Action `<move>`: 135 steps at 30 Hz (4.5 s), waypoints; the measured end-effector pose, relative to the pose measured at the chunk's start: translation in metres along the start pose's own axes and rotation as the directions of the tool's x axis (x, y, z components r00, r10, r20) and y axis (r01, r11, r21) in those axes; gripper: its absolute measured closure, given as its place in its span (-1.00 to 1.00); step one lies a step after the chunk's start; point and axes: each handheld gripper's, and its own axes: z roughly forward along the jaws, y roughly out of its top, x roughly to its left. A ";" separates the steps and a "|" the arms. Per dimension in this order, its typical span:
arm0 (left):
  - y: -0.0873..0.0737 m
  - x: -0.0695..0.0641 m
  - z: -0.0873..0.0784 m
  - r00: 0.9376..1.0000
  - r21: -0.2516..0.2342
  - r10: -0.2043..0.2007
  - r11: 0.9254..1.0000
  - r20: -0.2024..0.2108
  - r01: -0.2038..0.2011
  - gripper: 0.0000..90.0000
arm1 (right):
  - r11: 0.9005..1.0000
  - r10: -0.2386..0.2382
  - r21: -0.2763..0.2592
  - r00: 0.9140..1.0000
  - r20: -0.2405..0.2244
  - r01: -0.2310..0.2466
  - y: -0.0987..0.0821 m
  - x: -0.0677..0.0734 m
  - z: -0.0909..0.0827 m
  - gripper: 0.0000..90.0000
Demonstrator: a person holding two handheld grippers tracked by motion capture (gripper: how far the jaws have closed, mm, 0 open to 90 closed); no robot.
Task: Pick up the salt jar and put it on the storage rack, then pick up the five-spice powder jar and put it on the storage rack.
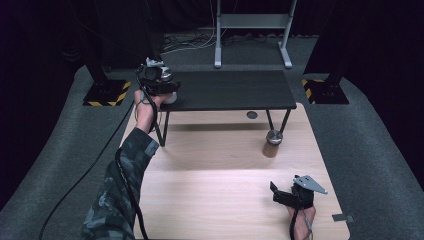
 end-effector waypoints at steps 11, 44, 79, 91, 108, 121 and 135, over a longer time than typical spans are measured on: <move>-0.004 -0.007 -0.015 0.998 0.021 0.034 0.999 -0.051 -0.033 -1.00 | 1.000 0.005 -0.001 1.000 -0.001 -0.005 0.000 0.000 0.000 -1.00; -0.212 -0.019 -0.044 0.999 0.284 0.032 0.958 0.010 -0.034 -1.00 | 1.000 0.001 -0.002 1.000 0.009 -0.001 0.000 0.002 0.000 -1.00; -0.257 -0.020 -0.043 1.000 0.263 -0.007 0.965 -0.027 0.014 -1.00 | 1.000 -0.005 0.008 1.000 0.018 0.005 0.001 0.004 0.000 -1.00; -0.256 -0.021 -0.042 0.999 0.261 -0.014 0.965 -0.035 0.022 -1.00 | 0.999 -0.023 0.023 0.999 0.030 0.022 0.004 0.008 0.002 -1.00; -0.256 -0.020 -0.042 0.999 0.265 -0.008 0.964 -0.032 0.016 -0.99 | 0.997 -0.011 0.075 0.992 0.122 0.002 0.025 0.020 0.010 -1.00; -0.256 -0.020 -0.042 0.999 0.265 -0.008 0.964 -0.031 0.016 -0.99 | 0.998 -0.054 0.051 0.989 0.141 0.047 0.070 0.029 0.037 -1.00; -0.256 -0.020 -0.041 1.000 0.265 -0.008 0.964 -0.030 0.016 -0.99 | 0.998 -0.057 0.050 0.986 0.155 0.050 0.093 0.027 0.080 -1.00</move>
